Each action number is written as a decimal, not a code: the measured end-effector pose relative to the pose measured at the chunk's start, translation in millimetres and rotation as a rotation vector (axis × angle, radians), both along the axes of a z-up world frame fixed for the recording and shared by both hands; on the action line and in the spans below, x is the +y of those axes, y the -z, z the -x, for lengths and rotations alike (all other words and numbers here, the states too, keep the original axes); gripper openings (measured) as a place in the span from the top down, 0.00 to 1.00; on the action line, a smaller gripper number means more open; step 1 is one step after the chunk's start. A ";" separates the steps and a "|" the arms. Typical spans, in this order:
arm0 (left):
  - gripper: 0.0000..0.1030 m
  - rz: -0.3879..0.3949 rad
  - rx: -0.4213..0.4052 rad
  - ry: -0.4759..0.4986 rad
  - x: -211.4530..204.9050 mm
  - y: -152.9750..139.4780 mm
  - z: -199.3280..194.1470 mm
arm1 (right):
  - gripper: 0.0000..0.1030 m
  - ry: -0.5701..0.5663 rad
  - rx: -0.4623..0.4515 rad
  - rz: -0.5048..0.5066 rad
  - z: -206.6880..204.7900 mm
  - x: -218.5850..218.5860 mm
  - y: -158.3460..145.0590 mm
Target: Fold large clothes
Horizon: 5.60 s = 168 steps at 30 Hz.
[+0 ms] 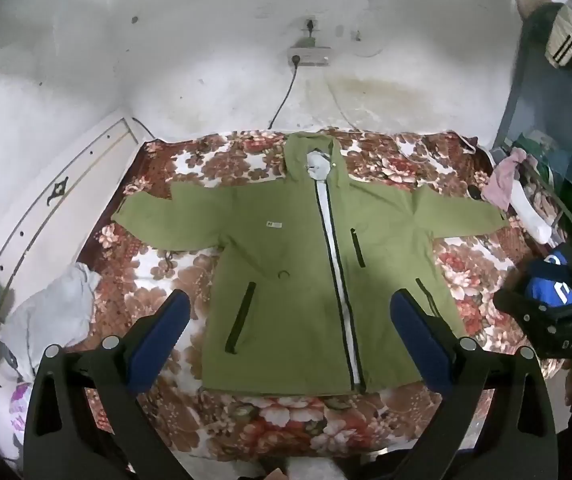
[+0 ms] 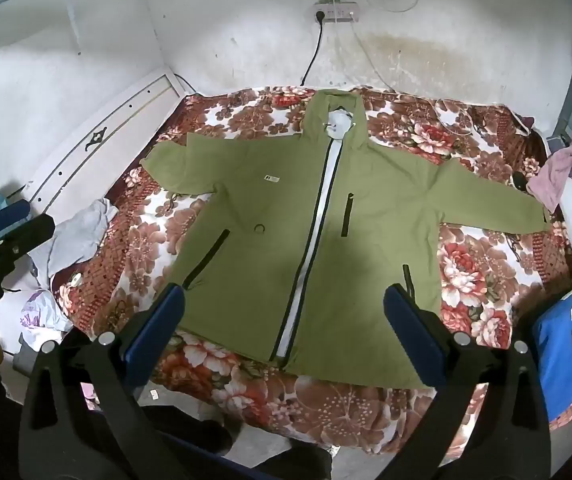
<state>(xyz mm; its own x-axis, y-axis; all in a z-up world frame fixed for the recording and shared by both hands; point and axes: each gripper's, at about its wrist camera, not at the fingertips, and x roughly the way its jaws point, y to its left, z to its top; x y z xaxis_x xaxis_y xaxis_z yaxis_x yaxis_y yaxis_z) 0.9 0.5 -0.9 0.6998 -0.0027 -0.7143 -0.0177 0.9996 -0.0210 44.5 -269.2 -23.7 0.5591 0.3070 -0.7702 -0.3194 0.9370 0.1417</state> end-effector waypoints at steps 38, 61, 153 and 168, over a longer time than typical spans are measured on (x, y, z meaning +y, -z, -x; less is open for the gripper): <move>0.05 -0.059 0.003 0.002 -8.9 1.6 -12.7 | 0.05 -0.010 0.012 -0.007 0.5 3.9 8.3; 0.05 -0.096 0.051 -0.085 -92.3 -10.5 -16.3 | 0.04 -0.090 0.007 -0.054 -23.4 -74.4 -9.5; 0.95 0.537 -0.062 -0.366 545.4 209.1 -484.3 | 0.03 -0.324 0.395 0.419 -417.9 482.7 439.8; 0.95 0.709 -0.256 0.080 199.5 73.4 -536.2 | 0.03 -0.409 0.269 0.396 -378.2 468.9 440.4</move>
<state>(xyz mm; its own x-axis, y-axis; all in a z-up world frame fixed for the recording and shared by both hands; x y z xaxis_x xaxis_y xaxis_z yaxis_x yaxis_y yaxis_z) 537.2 200.0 -74.3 0.8218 -0.4586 -0.3383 0.1462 0.7434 -0.6526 422.6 199.6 -464.1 0.2278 0.1180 -0.9665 -0.6649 0.7441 -0.0658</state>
